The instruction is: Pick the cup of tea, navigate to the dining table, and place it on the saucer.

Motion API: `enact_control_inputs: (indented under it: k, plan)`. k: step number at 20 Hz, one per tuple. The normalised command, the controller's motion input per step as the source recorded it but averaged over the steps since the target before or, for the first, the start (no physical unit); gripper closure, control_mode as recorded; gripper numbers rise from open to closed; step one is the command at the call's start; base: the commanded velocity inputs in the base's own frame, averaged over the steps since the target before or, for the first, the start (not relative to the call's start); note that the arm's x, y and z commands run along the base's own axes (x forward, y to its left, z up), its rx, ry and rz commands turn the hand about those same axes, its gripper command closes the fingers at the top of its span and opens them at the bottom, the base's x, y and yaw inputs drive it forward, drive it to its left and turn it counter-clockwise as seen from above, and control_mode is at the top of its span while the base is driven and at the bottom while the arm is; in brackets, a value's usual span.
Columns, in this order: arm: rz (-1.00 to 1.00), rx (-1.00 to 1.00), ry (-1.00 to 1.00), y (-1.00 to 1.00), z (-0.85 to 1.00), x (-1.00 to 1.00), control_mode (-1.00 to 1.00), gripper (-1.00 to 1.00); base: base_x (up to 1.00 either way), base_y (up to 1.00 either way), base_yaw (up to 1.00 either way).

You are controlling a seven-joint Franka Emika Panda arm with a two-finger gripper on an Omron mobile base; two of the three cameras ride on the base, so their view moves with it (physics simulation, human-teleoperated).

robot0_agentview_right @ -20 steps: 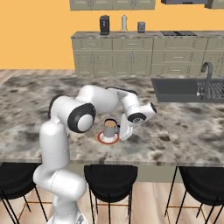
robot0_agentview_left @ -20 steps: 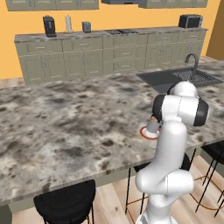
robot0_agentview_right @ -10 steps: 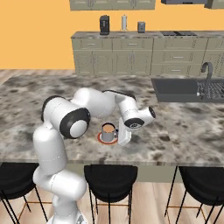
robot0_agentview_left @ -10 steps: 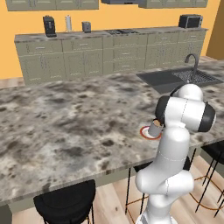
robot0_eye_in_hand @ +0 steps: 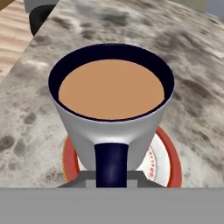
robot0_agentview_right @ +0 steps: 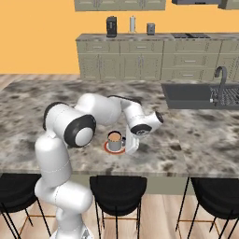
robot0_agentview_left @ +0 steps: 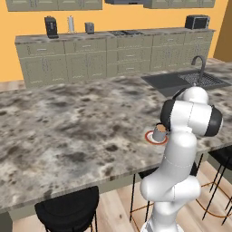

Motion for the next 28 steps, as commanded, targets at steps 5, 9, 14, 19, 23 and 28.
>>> enact_control_inputs:
  k: [5,9,14,19,23,28]
  plan:
    - [0.02,-0.04,0.00,0.00,-0.09,0.00,-1.00,1.00,0.00,0.00,0.00]
    - [0.01,-0.01,0.00,0.03,-0.03,0.00,-1.00,1.00,0.00,0.00,0.00]
    - [0.01,0.00,0.00,0.11,0.00,0.05,-1.00,1.00,0.00,0.00,0.00]
    - [0.00,0.00,0.01,0.21,0.00,0.05,-1.00,1.00,0.00,0.00,0.00]
    - [0.01,0.00,0.04,0.05,-0.01,0.03,-1.00,-1.00,0.00,0.00,0.00]
    - [0.01,0.00,0.01,-0.12,0.19,-0.07,-1.00,-1.00,0.00,0.00,0.00]
